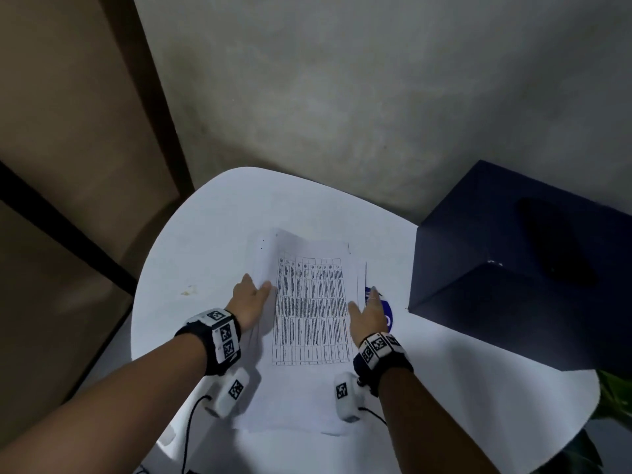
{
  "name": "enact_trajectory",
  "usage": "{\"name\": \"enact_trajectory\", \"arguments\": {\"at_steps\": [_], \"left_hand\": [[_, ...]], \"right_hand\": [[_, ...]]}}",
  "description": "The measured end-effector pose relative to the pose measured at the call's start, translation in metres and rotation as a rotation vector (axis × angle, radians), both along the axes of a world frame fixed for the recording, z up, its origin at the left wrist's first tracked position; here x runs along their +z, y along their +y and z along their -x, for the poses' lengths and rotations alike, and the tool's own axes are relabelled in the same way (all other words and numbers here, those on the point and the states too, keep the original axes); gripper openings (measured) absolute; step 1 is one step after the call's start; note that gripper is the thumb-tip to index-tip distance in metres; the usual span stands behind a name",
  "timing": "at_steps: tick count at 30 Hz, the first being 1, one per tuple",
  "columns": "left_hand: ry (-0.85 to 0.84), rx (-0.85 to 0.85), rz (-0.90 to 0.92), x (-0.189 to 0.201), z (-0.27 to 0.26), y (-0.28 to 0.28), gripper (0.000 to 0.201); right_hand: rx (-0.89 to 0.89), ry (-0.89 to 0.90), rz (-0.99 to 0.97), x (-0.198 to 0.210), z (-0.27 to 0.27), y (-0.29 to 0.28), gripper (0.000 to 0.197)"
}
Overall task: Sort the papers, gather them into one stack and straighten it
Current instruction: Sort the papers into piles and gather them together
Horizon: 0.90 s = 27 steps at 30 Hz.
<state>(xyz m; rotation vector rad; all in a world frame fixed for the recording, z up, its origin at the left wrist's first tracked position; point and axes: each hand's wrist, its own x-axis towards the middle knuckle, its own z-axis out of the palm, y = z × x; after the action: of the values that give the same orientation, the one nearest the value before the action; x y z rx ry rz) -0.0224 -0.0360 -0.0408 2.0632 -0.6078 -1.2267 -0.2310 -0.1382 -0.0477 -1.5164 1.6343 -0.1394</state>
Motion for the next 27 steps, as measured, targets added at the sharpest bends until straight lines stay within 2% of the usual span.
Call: {"name": "enact_trajectory", "arguments": {"at_steps": [4,5,6,8,11,14,17,18,19,21,23,26,27], "left_hand": [[0.01,0.021,-0.035,-0.005,-0.004,-0.002,0.072],[-0.007,0.027,-0.049,-0.006,-0.003,0.0,0.07],[-0.031,0.04,-0.07,-0.008,-0.001,0.002,0.065],[-0.077,0.026,-0.072,-0.01,-0.001,0.007,0.039],[-0.044,0.059,0.063,-0.009,0.003,0.011,0.026],[-0.028,0.051,0.273,0.017,0.002,0.015,0.036],[0.061,0.043,0.452,0.059,-0.007,0.015,0.042],[0.086,0.043,0.501,0.073,-0.009,0.014,0.042],[0.102,0.051,0.551,0.086,-0.012,0.012,0.042],[0.076,0.071,0.651,0.106,-0.014,0.006,0.04],[-0.018,0.091,0.735,0.121,-0.009,0.002,0.029],[-0.158,0.12,0.814,0.128,-0.003,0.007,0.01],[-0.218,0.113,0.805,0.127,-0.002,0.011,0.013]], "right_hand": [[0.136,0.08,-0.05,-0.002,0.0,0.01,0.069],[0.126,0.075,-0.048,-0.003,0.003,0.015,0.068],[0.104,0.061,-0.055,-0.003,0.005,0.021,0.066],[0.127,0.024,-0.075,-0.005,0.012,0.03,0.067],[0.094,-0.074,-0.064,-0.007,0.019,0.035,0.074],[-0.075,-0.151,-0.033,0.004,0.022,0.023,0.101],[-0.2,-0.438,0.061,0.036,0.025,-0.004,0.113],[-0.231,-0.54,0.065,0.052,0.025,-0.011,0.109],[-0.222,-0.611,0.085,0.066,0.025,-0.017,0.098],[-0.207,-0.675,0.171,0.098,0.025,-0.02,0.062],[-0.196,-0.709,0.276,0.122,0.027,-0.02,0.048],[-0.163,-0.784,0.416,0.145,0.03,-0.006,0.014],[-0.17,-0.794,0.456,0.148,0.031,0.002,0.016]]}}
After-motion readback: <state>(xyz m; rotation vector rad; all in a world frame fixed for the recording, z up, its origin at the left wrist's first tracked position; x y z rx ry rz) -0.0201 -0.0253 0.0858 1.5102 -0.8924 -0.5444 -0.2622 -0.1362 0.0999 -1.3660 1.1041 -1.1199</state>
